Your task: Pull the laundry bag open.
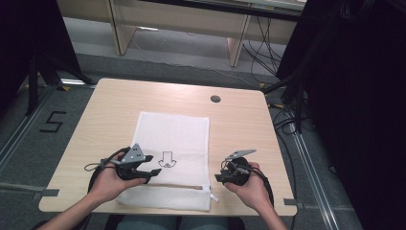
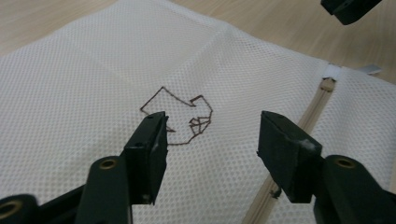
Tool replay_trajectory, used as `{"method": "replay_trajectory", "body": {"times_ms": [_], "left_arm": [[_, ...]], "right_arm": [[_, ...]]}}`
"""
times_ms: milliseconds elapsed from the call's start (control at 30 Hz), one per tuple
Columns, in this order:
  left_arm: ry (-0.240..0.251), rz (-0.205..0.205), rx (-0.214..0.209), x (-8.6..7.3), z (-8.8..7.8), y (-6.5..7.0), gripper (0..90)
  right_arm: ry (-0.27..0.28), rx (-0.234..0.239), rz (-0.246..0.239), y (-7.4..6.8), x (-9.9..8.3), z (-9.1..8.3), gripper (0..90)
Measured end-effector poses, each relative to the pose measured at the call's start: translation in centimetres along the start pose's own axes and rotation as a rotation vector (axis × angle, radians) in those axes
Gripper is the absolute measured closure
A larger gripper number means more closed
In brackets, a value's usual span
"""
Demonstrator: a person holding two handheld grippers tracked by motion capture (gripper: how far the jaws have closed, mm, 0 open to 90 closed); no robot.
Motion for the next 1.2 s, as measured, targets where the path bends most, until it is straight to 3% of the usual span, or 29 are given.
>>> {"method": "replay_trajectory", "body": {"times_ms": [33, 67, 100, 133, 167, 200, 233, 300, 500, 533, 600, 633, 767, 800, 833, 867, 933, 967, 1200], "left_arm": [[0.011, -0.011, -0.007, 0.2, 0.3, 0.5, 44.4], [0.004, 0.004, -0.017, 0.5, 0.8, 0.8, 47.6], [0.004, 0.004, -0.017, 0.5, 0.8, 0.8, 49.2], [-0.006, 0.0, -0.035, 0.5, 1.1, 1.1, 49.2], [-0.016, 0.014, -0.038, 0.6, 1.5, 1.3, 50.3], [-0.021, 0.022, -0.042, 0.6, 1.9, 1.5, 51.7], [-0.019, 0.023, -0.06, 0.8, 2.2, 1.8, 52.7], [-0.02, 0.043, -0.056, 1.1, 2.7, 2.2, 55.2], [-0.048, 0.079, -0.089, 2.4, 4.2, 3.5, 64.2], [-0.056, 0.08, -0.113, 2.3, 4.8, 4.1, 65.8], [-0.059, 0.076, -0.118, 2.1, 5.0, 4.4, 66.5], [-0.077, 0.073, -0.125, 1.7, 5.2, 4.6, 67.2], [-0.089, 0.054, -0.152, 1.6, 5.4, 4.8, 68.2], [-0.099, 0.07, -0.158, 1.6, 5.4, 4.8, 68.4], [-0.091, 0.051, -0.164, 1.6, 5.6, 5.0, 68.4], [-0.116, 0.06, -0.174, 1.5, 5.7, 5.1, 68.8], [-0.099, 0.027, -0.196, 1.6, 6.2, 5.6, 69.0], [-0.121, 0.05, -0.204, 1.6, 6.7, 5.7, 69.2], [-0.134, 0.067, -0.256, 2.1, 8.5, 7.1, 69.7]], "right_arm": [[-0.011, 0.015, 0.013, -0.4, -0.1, -0.1, 69.1], [-0.014, 0.035, -0.01, -0.8, -0.1, -0.2, 73.4], [-0.014, 0.035, -0.01, -0.8, -0.1, -0.2, 73.4], [0.012, 0.032, -0.045, -0.7, 0.0, 0.1, 76.3], [-0.025, 0.044, -0.024, -1.2, -0.3, -0.3, 79.7], [0.008, 0.048, -0.046, -1.2, -0.1, -0.1, 82.9], [-0.023, 0.046, -0.042, -1.3, -0.3, -0.4, 85.9], [-0.023, 0.048, -0.052, -1.3, -0.3, -0.5, 89.9], [-0.069, 0.099, -0.023, -2.4, -0.6, -0.5, 90.0], [-0.079, 0.105, -0.016, -2.6, -0.6, -0.4, 90.0], [-0.106, 0.108, 0.004, -2.7, -0.7, -0.4, 90.0], [-0.114, 0.131, 0.005, -3.1, -0.6, -0.3, 90.0], [-0.142, 0.159, 0.017, -3.8, -0.8, 0.0, 90.0], [-0.154, 0.173, 0.021, -4.3, -0.9, 0.2, 90.0], [-0.154, 0.173, 0.021, -4.3, -0.9, 0.2, 90.0], [-0.171, 0.176, 0.022, -4.5, -1.1, 0.5, 90.0], [-0.182, 0.172, 0.033, -4.5, -1.1, 0.5, 90.0], [-0.18, 0.175, 0.036, -4.6, -1.1, 0.8, 90.0], [-0.182, 0.157, 0.03, -4.4, -1.0, 1.8, 90.0]]}}
Point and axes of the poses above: each handheld gripper's, and its own axes: z roughly forward along the jaws, x roughly out of its top, y roughly to its right, the point moved 10 cm from there along z, roughly forward along the jaws, and after that the axes turned 12 degrees about -x, right-handed, at the moved point
